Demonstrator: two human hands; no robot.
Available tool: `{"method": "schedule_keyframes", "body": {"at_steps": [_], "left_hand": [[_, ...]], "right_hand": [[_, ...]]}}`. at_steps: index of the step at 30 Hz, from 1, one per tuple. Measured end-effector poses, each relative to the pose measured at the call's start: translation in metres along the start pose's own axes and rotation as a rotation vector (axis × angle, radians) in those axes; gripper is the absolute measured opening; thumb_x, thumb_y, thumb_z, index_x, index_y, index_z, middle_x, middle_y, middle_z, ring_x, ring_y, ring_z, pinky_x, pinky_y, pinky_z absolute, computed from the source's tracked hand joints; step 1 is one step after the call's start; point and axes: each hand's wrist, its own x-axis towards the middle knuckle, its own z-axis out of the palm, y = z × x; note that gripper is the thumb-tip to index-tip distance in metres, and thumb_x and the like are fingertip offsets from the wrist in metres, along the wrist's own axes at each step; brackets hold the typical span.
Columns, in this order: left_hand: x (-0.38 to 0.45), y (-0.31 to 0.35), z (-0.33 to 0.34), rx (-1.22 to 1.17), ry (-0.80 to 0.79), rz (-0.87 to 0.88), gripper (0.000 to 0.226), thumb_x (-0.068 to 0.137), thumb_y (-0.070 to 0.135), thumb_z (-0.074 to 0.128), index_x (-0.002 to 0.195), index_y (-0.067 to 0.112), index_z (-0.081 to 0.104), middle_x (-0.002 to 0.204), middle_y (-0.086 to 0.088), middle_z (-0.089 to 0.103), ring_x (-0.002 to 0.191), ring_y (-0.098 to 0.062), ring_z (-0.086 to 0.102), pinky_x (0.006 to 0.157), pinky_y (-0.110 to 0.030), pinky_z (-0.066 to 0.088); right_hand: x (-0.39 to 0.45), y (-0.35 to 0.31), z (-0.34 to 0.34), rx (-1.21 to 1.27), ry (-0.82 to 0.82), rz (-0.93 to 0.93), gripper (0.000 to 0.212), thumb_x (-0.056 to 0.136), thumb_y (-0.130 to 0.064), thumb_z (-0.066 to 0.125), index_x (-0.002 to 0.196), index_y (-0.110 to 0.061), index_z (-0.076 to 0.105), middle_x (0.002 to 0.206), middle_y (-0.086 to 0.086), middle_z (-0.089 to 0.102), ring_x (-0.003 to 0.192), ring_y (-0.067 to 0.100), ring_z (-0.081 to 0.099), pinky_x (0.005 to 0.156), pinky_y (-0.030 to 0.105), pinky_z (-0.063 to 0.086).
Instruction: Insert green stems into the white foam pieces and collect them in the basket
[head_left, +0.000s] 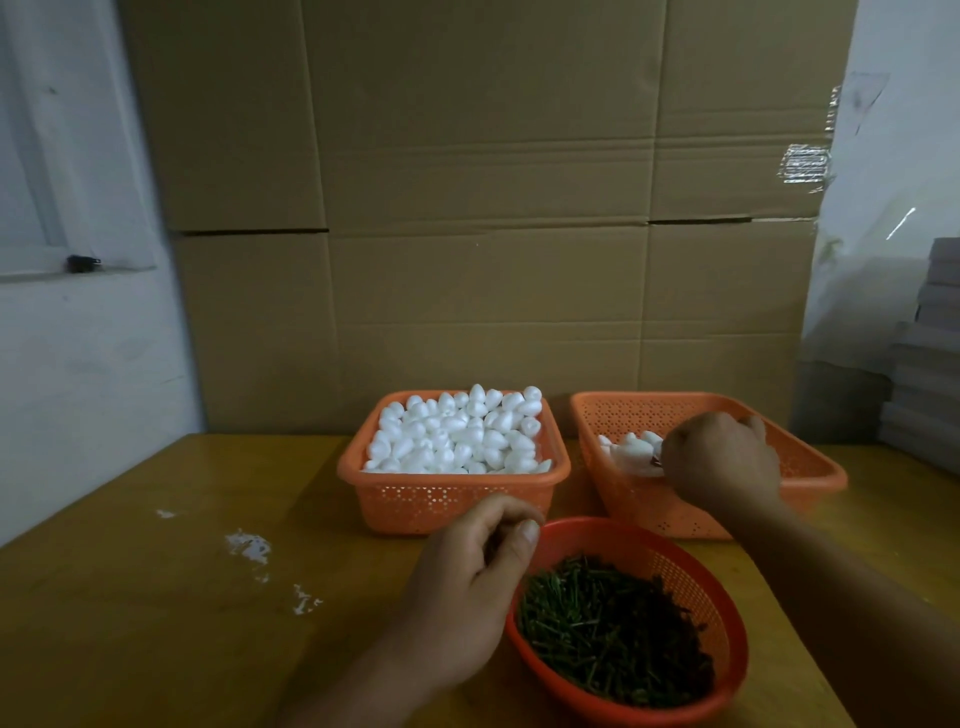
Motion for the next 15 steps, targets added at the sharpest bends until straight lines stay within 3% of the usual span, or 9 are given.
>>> {"method": "schedule_keyframes", "body": {"at_steps": [3,5,7,9,12,15], "left_hand": [[0.001,-0.005,-0.001,0.010,0.042,-0.026,0.015,0.101,0.027,0.055,0.094,0.035,0.066,0.074,0.013,0.063,0.065,0.001,0.054,0.061,-0.020,0.044],[0.003,-0.009,-0.001,0.032,0.096,-0.038,0.013,0.101,0.025,0.054,0.098,0.037,0.061,0.084,0.016,0.064,0.076,-0.002,0.060,0.071,-0.026,0.051],[0.004,-0.011,-0.001,0.050,0.159,-0.038,0.017,0.101,0.022,0.053,0.105,0.038,0.054,0.091,0.021,0.059,0.085,-0.007,0.063,0.081,-0.038,0.056],[0.007,-0.011,-0.004,0.081,0.200,-0.024,0.022,0.101,0.018,0.052,0.107,0.039,0.051,0.091,0.024,0.056,0.081,-0.008,0.062,0.078,-0.042,0.057],[0.013,-0.012,-0.012,0.154,0.260,0.014,0.025,0.100,0.012,0.054,0.104,0.036,0.051,0.090,0.021,0.058,0.077,-0.001,0.060,0.067,-0.022,0.052],[0.032,-0.014,-0.028,0.323,0.364,0.062,0.022,0.098,0.010,0.055,0.106,0.031,0.053,0.093,0.016,0.059,0.079,0.004,0.059,0.063,-0.008,0.043]], "right_hand": [[-0.017,-0.002,-0.011,0.138,0.046,-0.093,0.038,0.092,-0.015,0.050,0.056,-0.010,0.059,0.059,0.005,0.056,0.080,0.029,0.051,0.067,0.037,0.046],[-0.037,-0.005,-0.018,0.224,0.074,-0.193,0.028,0.091,-0.012,0.051,0.076,-0.011,0.076,0.071,0.006,0.071,0.065,0.028,0.060,0.060,0.037,0.050],[-0.062,-0.009,-0.023,0.305,0.068,-0.252,0.024,0.093,-0.015,0.057,0.105,-0.019,0.078,0.101,0.000,0.077,0.071,0.015,0.068,0.067,0.037,0.056],[-0.085,-0.009,-0.026,0.324,0.009,-0.335,0.028,0.092,-0.021,0.062,0.118,-0.026,0.073,0.112,-0.009,0.074,0.083,0.003,0.066,0.078,0.035,0.056],[-0.099,-0.004,-0.031,0.178,-0.206,-0.509,0.039,0.091,-0.035,0.065,0.129,-0.037,0.062,0.110,-0.025,0.067,0.104,0.000,0.060,0.097,0.037,0.050],[-0.104,0.000,-0.037,0.048,-0.407,-0.614,0.043,0.091,-0.051,0.062,0.132,-0.050,0.053,0.113,-0.032,0.053,0.113,-0.005,0.051,0.102,0.029,0.045]]}}
